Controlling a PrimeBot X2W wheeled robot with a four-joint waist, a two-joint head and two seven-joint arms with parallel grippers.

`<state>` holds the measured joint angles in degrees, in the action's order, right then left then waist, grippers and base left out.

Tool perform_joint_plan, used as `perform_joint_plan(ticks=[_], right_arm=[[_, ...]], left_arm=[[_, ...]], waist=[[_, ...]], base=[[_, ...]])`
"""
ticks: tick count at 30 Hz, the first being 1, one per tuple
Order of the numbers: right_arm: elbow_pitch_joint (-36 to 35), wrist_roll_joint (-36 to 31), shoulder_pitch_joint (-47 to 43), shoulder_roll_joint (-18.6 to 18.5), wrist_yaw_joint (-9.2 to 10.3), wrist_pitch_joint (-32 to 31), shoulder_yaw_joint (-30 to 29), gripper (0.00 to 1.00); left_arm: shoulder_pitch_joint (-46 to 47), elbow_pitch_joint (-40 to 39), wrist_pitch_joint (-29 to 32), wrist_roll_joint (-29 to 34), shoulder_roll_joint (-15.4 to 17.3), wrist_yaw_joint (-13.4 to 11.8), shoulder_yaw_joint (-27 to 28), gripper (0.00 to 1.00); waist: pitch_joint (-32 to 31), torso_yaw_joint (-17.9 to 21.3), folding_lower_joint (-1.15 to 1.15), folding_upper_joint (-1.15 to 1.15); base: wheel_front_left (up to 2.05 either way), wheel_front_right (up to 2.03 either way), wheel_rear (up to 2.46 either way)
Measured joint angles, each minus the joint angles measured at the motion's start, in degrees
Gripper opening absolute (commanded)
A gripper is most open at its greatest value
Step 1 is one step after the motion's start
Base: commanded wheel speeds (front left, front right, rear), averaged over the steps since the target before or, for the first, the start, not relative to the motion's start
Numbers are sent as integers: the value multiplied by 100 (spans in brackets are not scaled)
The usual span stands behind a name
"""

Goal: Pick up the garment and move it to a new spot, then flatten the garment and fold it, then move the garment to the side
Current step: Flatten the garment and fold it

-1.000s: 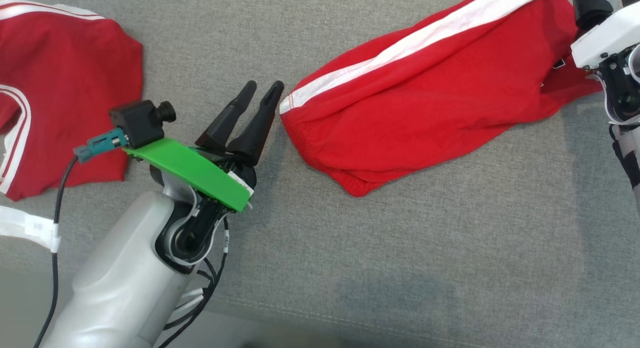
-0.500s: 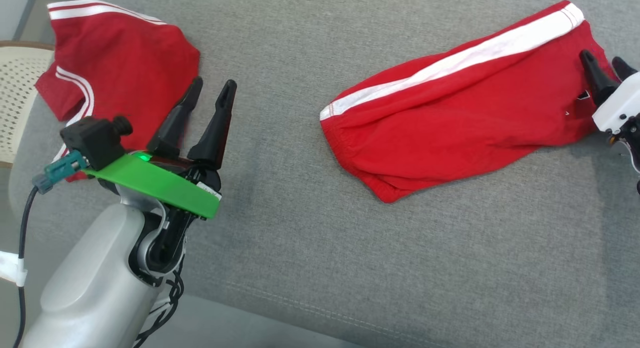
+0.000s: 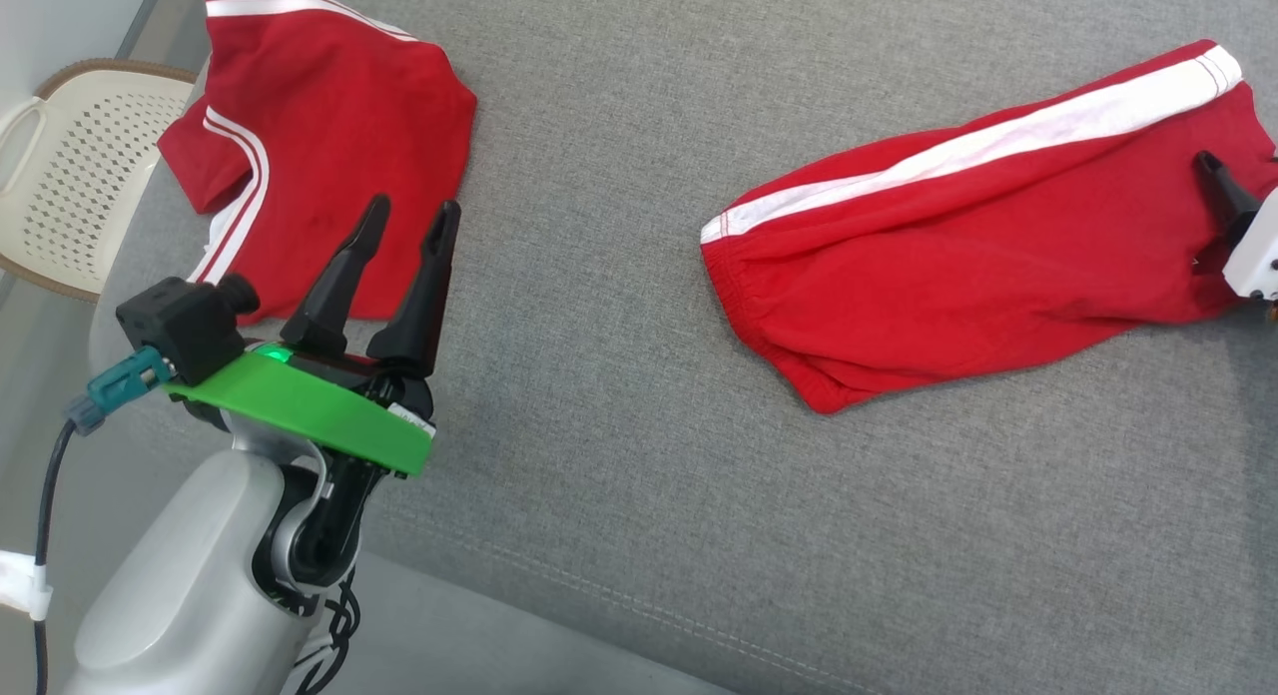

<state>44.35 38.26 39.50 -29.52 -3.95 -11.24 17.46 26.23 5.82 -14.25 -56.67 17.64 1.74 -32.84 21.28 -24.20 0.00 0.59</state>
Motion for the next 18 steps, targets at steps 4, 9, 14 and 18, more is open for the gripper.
perform_joint_plan(ticks=[4,9,14,18], right_arm=[[-7,-103,69,-137,12,-107,80,100],[-10,-258,113,-223,64,-201,147,100],[-7,-230,118,-269,104,-322,118,100],[13,-47,154,-164,102,-390,47,0]], left_arm=[[-138,-90,-1,0,10,-24,115,100],[-193,-212,-1,0,2,-33,137,100],[-254,-310,-2,0,-13,-52,166,100],[-278,-350,-2,62,-3,-82,200,100]], waist=[[17,-15,0,0],[48,-20,0,0],[129,-36,0,0],[176,-41,0,0]], base=[[0,0,0],[0,0,0],[0,0,0],[0,0,0]])
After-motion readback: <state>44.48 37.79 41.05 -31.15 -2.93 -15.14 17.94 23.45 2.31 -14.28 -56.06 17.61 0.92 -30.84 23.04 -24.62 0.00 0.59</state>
